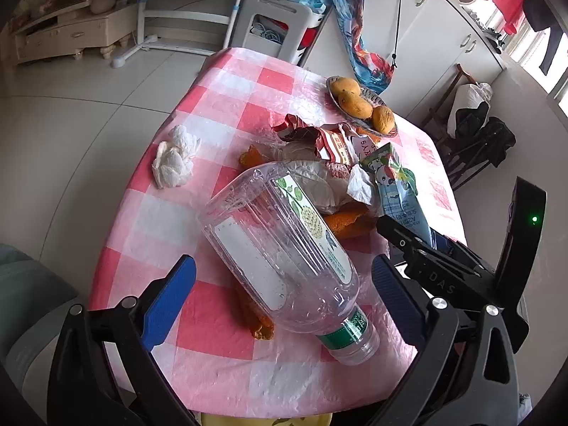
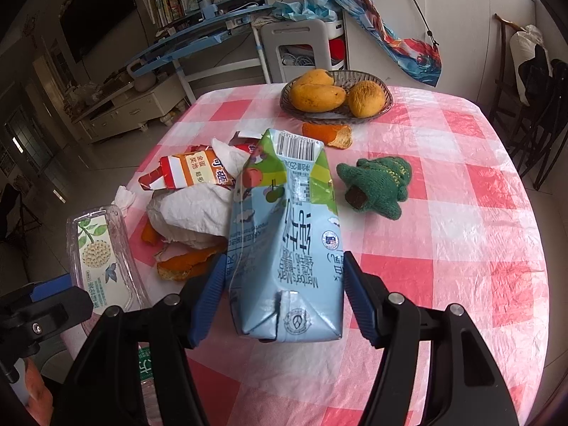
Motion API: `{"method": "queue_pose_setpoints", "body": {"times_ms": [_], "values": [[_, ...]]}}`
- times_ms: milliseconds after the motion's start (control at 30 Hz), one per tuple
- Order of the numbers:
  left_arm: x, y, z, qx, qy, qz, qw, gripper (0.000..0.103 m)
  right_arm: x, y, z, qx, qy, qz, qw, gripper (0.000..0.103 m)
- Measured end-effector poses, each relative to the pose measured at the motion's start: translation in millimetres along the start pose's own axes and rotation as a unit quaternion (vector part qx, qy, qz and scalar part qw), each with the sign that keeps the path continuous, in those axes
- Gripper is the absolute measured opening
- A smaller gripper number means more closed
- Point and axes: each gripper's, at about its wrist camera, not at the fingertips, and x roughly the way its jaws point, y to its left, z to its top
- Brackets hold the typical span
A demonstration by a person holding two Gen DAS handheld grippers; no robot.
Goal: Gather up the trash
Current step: 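Grasp the clear plastic water bottle with the left tool, then carry the carton into the yellow bucket and open the right tool while the left tool lifts the bottle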
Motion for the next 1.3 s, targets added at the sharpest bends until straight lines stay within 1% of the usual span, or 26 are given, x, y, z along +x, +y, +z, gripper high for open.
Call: {"method": "queue_pose_setpoints", "body": {"times_ms": [33,100,167,200,267,300,367,433,500,533,567,600,633,667,700,833,900,967,1067,1200,1233,1267,1300], "values": [[2.1,-0.5,-0.1,-0.001,0.002,-0.001,1.0000,0.095,0.7,1.5,0.3,-0.005,0.000,-0.005,1.000,0.063],[4.9,-2.3,-1.2,0.002,0.001,0.002,1.0000,0.090,1.7,4.3,1.0,-0.016,-0.001,-0.014,1.000,0.063],[7.9,-6.2,-1.1,0.011,0.003,0.003,0.9999,0.075,1.4,6.3,0.9,-0.025,-0.003,-0.021,0.999,0.062],[8.8,-7.3,-1.4,0.015,0.001,0.005,0.9999,0.070,1.0,6.8,0.8,-0.028,-0.005,-0.022,0.999,0.058],[9.2,-10.6,-1.6,0.021,-0.002,-0.003,0.9998,0.060,-1.1,7.4,0.3,-0.032,-0.009,-0.023,0.999,0.056],[8.4,-12.9,-1.8,0.026,-0.005,-0.005,0.9996,0.056,-2.5,7.1,0.7,-0.033,-0.012,-0.023,0.999,0.051],[5.3,-18.5,-2.5,0.041,-0.015,-0.002,0.9990,0.043,-6.2,6.4,1.2,-0.032,-0.018,-0.023,0.999,0.051],[1.4,-23.7,-3.0,0.056,-0.025,0.003,0.9981,0.037,-5.6,4.7,0.5,-0.029,-0.015,-0.021,0.999,0.051],[-0.1,-24.4,-5.1,0.059,-0.025,0.003,0.9979,0.037,-3.2,3.4,-0.4,-0.022,-0.009,-0.016,1.000,0.051],[0.8,-24.0,-5.2,0.058,-0.021,0.003,0.9981,0.040,-1.7,3.4,-1.1,-0.020,-0.006,-0.014,1.000,0.052],[3.5,-23.2,-5.2,0.054,-0.013,0.005,0.9984,0.048,0.9,2.7,-1.1,-0.017,-0.001,-0.016,1.000,0.056],[7.4,-22.0,-5.2,0.050,-0.003,0.005,0.9987,0.052,3.2,1.9,-2.1,-0.014,0.002,-0.016,1.000,0.060],[10.1,-20.5,-5.0,0.042,0.001,0.002,0.9991,0.057,5.0,0.4,-3.6,-0.006,0.005,-0.010,1.000,0.060],[13.0,-20.3,-4.2,0.038,0.006,0.000,0.9993,0.061,7.2,-2.8,-3.8,0.006,0.007,0.001,1.000,0.061],[15.8,-21.1,-4.0,0.039,0.007,0.001,0.9992,0.062,8.2,-5.1,-5.0,0.015,0.009,0.009,1.000,0.059],[21.2,-26.9,-1.6,0.051,-0.001,0.007,0.9987,0.062,5.2,-10.7,-6.6,0.031,0.000,0.029,0.999,0.056],[19.5,-30.9,-2.1,0.062,-0.007,0.005,0.9980,0.059,0.1,-14.4,-6.9,0.041,-0.008,0.039,0.998,0.056],[14.2,-34.8,-2.7,0.074,-0.015,0.000,0.9972,0.056,-7.7,-19.2,-7.4,0.056,-0.019,0.051,0.997,0.056],[3.5,-39.2,-4.4,0.085,-0.034,-0.004,0.9958,0.055,-22.9,-25.5,-7.7,0.075,-0.038,0.066,0.994,0.056],[-15.2,-37.3,-5.2,0.085,-0.058,-0.021,0.9945,0.053,-46.6,-31.3,-11.2,0.090,-0.062,0.087,0.990,0.056],[-21.5,-35.4,-5.8,0.083,-0.065,-0.027,0.9941,0.048,-53.4,-31.3,-13.9,0.091,-0.068,0.090,0.989,0.056],[-26.6,-33.9,-5.8,0.082,-0.071,-0.033,0.9935,0.018,-60.2,-30.8,-17.3,0.091,-0.073,0.095,0.989,0.056],[-31.6,-31.9,-6.0,0.083,-0.073,-0.036,0.9932,0.014,-65.6,-30.4,-20.8,0.090,-0.075,0.100,0.988,0.056]]}}
